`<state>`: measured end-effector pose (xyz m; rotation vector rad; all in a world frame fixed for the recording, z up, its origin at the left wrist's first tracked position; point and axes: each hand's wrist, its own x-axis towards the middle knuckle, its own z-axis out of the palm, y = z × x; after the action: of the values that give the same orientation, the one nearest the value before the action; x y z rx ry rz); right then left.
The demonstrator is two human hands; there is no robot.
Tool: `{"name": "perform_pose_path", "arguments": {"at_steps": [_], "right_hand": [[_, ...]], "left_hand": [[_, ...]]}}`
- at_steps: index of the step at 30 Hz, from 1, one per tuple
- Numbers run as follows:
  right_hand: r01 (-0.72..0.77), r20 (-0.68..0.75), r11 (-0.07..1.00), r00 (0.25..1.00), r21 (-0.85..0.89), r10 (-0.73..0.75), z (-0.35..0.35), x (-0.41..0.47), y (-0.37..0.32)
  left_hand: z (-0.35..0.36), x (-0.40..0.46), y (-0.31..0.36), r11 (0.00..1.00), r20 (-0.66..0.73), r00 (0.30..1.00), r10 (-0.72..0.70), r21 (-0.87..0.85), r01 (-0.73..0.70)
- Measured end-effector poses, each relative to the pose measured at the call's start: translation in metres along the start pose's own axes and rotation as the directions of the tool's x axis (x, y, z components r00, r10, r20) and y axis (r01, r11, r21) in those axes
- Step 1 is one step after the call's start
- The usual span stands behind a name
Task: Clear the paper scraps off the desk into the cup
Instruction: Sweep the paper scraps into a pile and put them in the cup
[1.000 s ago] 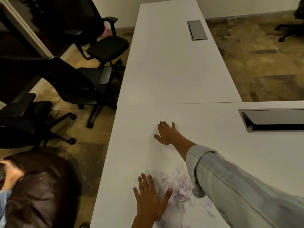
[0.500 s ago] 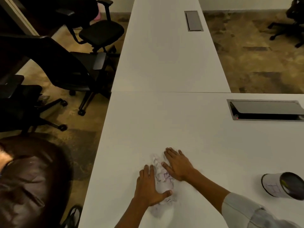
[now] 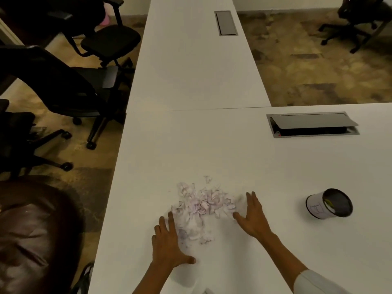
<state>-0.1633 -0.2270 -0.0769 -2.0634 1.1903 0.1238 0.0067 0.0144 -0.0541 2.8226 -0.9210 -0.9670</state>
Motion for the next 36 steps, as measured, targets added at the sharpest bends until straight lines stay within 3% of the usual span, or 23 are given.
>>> {"name": "perform_pose_path", "arguments": {"at_steps": [4, 9, 11, 13, 15, 21, 24, 27, 32, 36], "right_hand": [[0.059, 0.045, 0.998, 0.997, -0.024, -0.058, 0.026, -0.005, -0.009], [0.196, 0.117, 0.981, 0.974, 0.009, -0.196, 0.045, 0.001, -0.045], [0.240, 0.123, 0.970, 0.962, 0.048, -0.244, 0.046, 0.003, -0.055], [0.246, 0.093, 0.967, 0.964, 0.060, -0.251, 0.043, 0.006, -0.061], [0.241, 0.093, 0.970, 0.966, 0.007, -0.241, 0.040, 0.010, -0.066], [0.270, 0.222, 0.933, 0.950, -0.239, -0.219, 0.052, 0.020, -0.091], [0.263, 0.197, 0.907, 0.958, -0.330, -0.207, 0.061, 0.021, -0.096], [0.276, 0.158, 0.898, 0.959, -0.342, -0.235, 0.063, 0.018, -0.089], [0.328, 0.144, 0.870, 0.944, -0.369, -0.295, 0.067, 0.012, -0.080], [0.335, 0.110, 0.900, 0.942, -0.278, -0.317, 0.062, 0.013, -0.075]], "left_hand": [[0.009, -0.001, 0.012, 0.983, 0.033, 0.999, -0.006, -0.182, 0.011], [0.012, 0.013, 0.034, 0.892, -0.060, 0.996, 0.067, -0.444, -0.087], [0.008, 0.017, 0.041, 0.870, -0.114, 0.988, 0.101, -0.472, -0.144], [0.002, 0.024, 0.044, 0.910, -0.187, 0.975, 0.120, -0.373, -0.183], [-0.007, 0.032, 0.044, 0.969, -0.218, 0.965, 0.147, -0.163, -0.184], [-0.025, 0.064, 0.048, 0.954, -0.001, 0.968, 0.249, 0.174, -0.245], [-0.021, 0.069, 0.056, 0.945, 0.114, 0.962, 0.248, 0.189, -0.266], [-0.015, 0.070, 0.056, 0.943, 0.094, 0.961, 0.259, 0.191, -0.272], [-0.010, 0.065, 0.054, 0.932, -0.059, 0.934, 0.351, 0.117, -0.343], [-0.010, 0.060, 0.052, 0.911, -0.169, 0.896, 0.411, 0.090, -0.402]]}}
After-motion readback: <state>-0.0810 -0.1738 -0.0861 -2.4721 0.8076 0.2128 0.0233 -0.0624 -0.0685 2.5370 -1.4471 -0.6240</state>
